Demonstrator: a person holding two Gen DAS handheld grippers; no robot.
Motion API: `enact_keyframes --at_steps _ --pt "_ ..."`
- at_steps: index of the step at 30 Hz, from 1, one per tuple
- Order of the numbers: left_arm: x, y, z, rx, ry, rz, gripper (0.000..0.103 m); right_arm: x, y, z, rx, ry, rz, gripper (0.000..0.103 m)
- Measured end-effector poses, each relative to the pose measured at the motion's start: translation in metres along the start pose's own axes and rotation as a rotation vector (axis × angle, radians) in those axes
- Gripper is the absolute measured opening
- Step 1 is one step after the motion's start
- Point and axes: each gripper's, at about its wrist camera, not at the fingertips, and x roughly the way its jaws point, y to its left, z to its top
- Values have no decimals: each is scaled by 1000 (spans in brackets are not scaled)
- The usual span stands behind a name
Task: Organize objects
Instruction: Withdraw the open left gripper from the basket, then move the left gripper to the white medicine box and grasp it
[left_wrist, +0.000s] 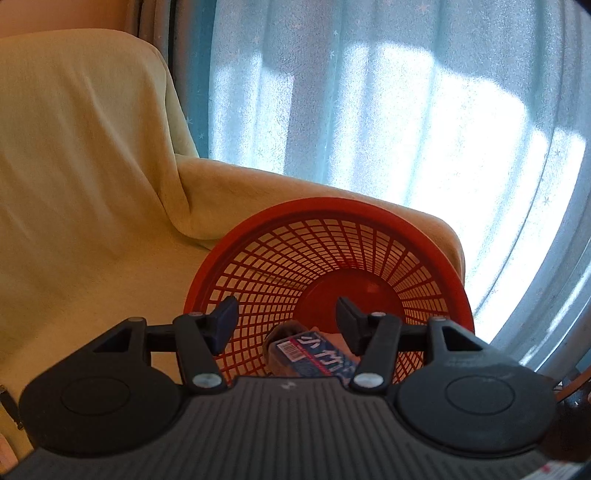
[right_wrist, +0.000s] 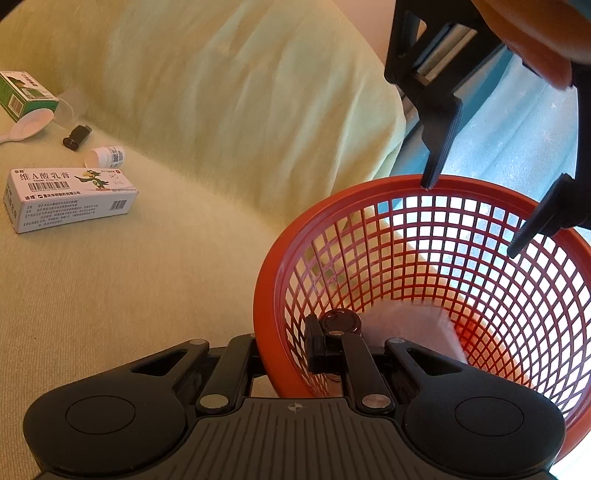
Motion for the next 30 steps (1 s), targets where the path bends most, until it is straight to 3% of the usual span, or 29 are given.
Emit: enact_keyframes --at_steps 15,26,30 --pt "-35 59 -19 -54 3 139 54 -1 0 -1 -6 -1 -1 7" --pt "-85 166 -63 -184 21 384 61 -2 0 -2 -8 -2 -1 7" --pt "-87 183 -89 -210 60 438 62 -2 0 -3 -10 0 -2 7"
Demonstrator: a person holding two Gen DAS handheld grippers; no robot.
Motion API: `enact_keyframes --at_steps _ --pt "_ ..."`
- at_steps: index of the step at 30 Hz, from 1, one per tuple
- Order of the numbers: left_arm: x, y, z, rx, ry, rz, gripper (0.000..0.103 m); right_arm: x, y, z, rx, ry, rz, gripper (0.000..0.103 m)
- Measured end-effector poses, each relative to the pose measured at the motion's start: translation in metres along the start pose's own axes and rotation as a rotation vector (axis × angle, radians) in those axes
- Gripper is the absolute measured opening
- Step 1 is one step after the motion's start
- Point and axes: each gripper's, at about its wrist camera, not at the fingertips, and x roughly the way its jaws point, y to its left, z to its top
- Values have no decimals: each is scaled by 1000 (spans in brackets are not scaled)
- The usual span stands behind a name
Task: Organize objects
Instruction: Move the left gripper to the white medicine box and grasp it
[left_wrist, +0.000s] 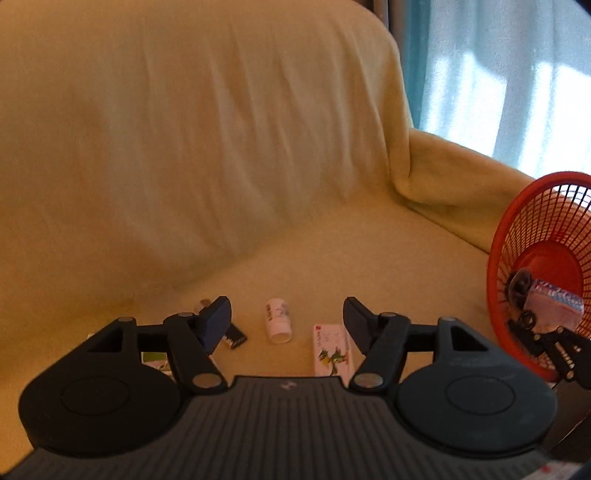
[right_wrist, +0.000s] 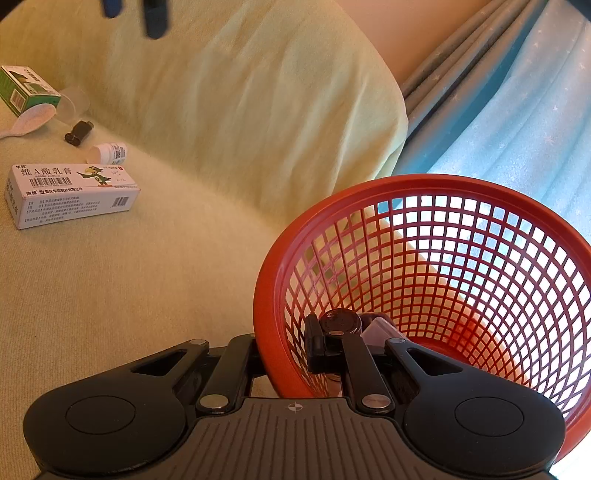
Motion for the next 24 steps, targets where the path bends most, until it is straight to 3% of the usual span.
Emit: enact_keyframes --at_steps 8,19,24 --pt "28 -16 -46 -60 68 -14 63 -1 0 -1 -5 0 0 7" --pt "50 -48 -65 -32 74 -2 63 -2 1 -2 -11 0 2 7" --pt "59 -53 -68 -12 87 2 53 -1 1 -2 -11 -1 2 7"
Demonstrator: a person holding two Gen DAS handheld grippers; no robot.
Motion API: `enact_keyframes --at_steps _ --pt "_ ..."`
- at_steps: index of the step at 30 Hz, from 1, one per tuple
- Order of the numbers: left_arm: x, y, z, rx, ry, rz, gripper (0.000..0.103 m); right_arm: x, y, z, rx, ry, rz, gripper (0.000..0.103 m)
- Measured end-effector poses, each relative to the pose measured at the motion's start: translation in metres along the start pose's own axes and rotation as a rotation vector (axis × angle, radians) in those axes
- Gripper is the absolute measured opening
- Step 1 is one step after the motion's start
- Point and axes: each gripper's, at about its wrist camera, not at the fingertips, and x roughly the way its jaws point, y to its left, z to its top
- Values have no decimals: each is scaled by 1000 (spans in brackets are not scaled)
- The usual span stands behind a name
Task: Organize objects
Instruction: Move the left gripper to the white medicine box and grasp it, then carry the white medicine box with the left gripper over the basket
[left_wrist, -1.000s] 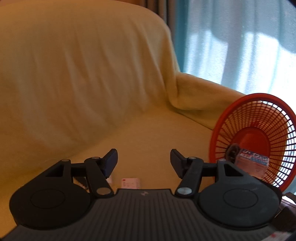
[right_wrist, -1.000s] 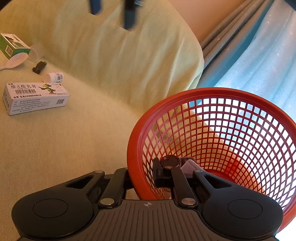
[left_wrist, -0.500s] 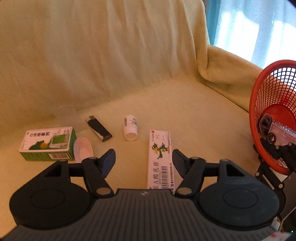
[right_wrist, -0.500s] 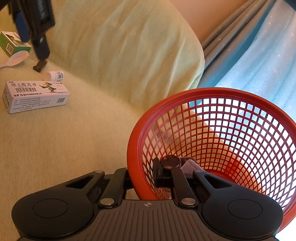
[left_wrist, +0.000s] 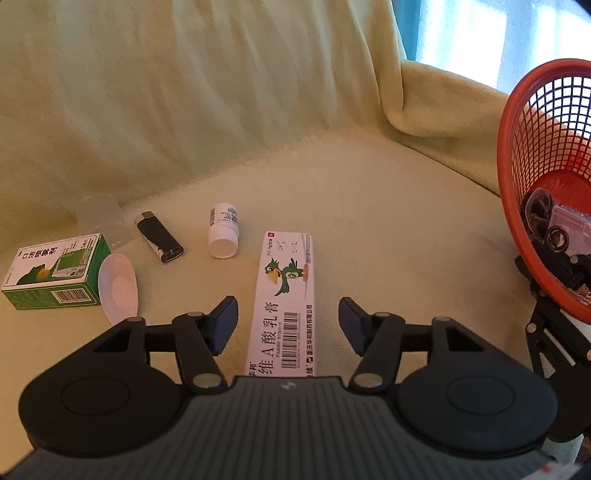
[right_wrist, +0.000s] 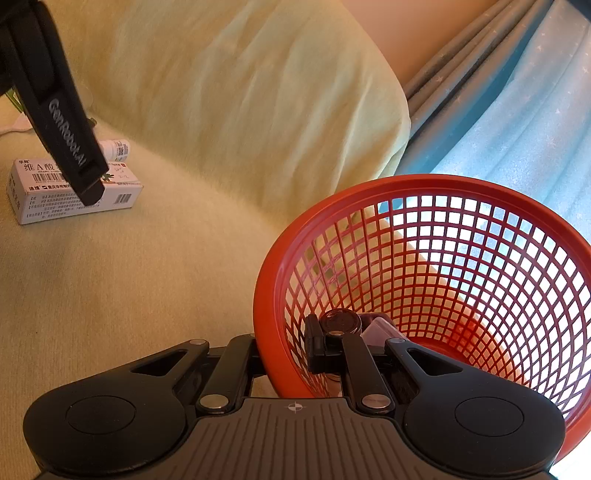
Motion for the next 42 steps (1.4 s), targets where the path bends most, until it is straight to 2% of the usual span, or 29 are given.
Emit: enact_keyframes --at_steps 4,11,15,21,32,42 --pt "2 -2 -2 15 9 4 52 0 0 1 1 0 1 7" --pt "4 -4 -3 36 23 5 37 0 0 1 1 0 1 7" --pt "5 -4 -4 42 28 8 33 0 0 1 2 0 0 7" --pt "5 -4 -5 50 20 6 33 0 0 1 0 0 0 7" --pt "-16 -5 7 100 -42 7 32 0 0 1 1 0 1 7" --pt "-45 -17 29 99 -94 -51 32 0 0 1 1 0 1 7"
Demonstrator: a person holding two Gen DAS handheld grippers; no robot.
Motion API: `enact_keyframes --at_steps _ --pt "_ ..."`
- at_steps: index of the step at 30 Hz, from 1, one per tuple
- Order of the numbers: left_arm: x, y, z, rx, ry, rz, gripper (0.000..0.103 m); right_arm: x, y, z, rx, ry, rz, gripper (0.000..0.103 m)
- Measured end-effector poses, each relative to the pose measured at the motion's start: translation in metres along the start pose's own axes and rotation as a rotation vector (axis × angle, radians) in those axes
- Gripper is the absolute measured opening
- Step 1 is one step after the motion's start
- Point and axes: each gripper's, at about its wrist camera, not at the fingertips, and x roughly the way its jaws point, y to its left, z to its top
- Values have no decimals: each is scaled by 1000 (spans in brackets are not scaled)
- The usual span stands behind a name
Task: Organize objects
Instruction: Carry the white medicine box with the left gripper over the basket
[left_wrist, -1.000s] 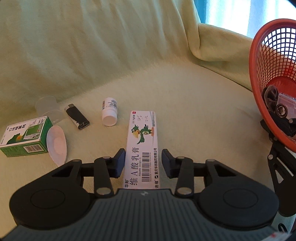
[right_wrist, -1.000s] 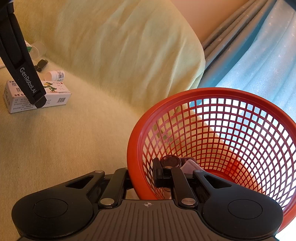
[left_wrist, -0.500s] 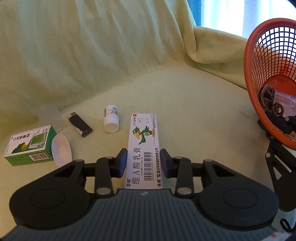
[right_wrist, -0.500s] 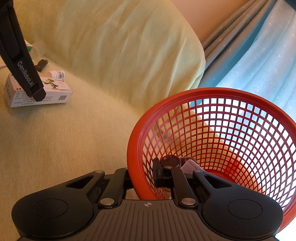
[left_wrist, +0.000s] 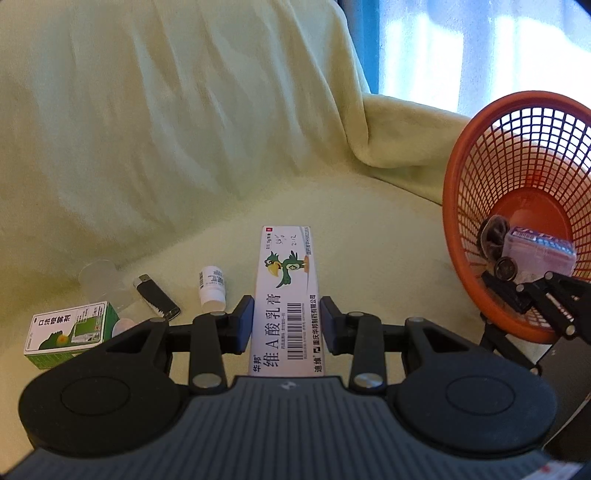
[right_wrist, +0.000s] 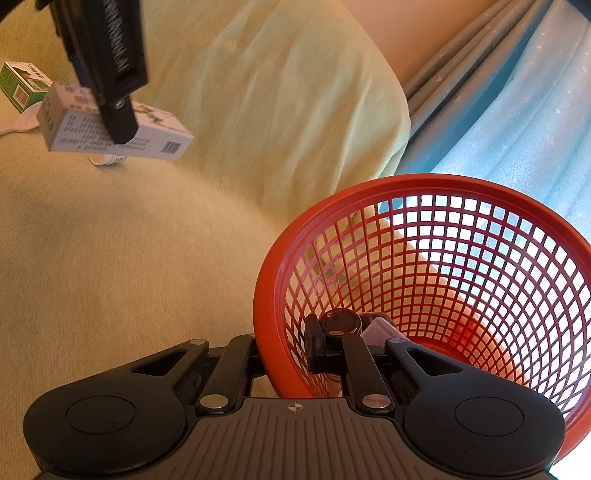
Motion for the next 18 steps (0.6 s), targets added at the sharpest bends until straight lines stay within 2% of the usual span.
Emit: enact_keyframes --at_steps 18 --pt "-33 -39 25 65 -61 -92 32 0 0 0 -1 -1 1 7"
